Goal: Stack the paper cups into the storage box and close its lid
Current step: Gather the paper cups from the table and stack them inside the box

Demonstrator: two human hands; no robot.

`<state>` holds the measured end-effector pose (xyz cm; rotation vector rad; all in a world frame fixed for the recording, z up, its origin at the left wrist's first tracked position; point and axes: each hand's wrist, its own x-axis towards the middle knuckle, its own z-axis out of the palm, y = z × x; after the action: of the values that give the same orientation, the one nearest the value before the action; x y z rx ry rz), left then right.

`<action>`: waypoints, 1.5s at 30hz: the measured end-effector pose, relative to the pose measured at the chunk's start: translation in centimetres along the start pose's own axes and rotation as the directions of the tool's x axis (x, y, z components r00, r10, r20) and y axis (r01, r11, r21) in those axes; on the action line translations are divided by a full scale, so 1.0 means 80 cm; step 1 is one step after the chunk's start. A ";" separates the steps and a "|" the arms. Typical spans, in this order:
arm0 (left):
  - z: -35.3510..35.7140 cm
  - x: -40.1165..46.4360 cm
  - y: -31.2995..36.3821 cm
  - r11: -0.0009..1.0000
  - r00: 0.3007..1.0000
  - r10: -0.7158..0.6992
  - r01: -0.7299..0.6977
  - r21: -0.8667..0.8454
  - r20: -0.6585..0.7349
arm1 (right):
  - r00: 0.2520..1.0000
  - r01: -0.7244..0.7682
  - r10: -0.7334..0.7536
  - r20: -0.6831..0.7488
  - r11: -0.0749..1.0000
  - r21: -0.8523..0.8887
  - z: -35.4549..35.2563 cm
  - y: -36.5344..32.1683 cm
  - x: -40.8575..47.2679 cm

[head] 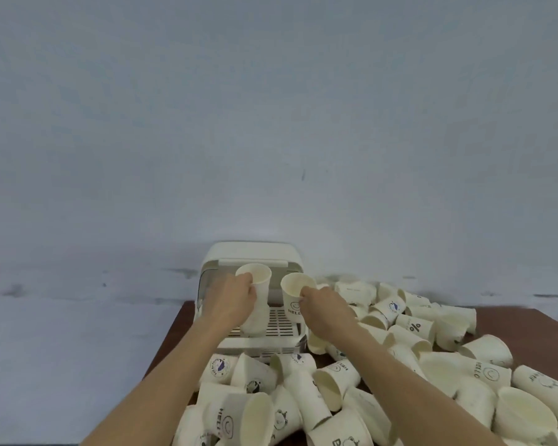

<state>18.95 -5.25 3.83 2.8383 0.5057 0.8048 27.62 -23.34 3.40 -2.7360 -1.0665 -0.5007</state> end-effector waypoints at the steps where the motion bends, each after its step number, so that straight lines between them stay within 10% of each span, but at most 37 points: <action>1: -0.004 -0.002 -0.010 1.000 1.000 -0.017 0.017 0.018 -0.011 | 1.000 0.009 -0.009 0.006 1.000 -0.002 0.003 -0.010 0.003; 45: 0.048 -0.021 -0.106 0.963 0.992 -0.096 0.071 0.261 0.085 | 0.971 0.019 -0.031 0.239 0.998 0.052 0.114 -0.101 0.020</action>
<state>17.28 1.85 -2.19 3.0465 0.7613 0.6227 25.53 -13.96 -4.26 -2.7940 -1.1497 -0.1457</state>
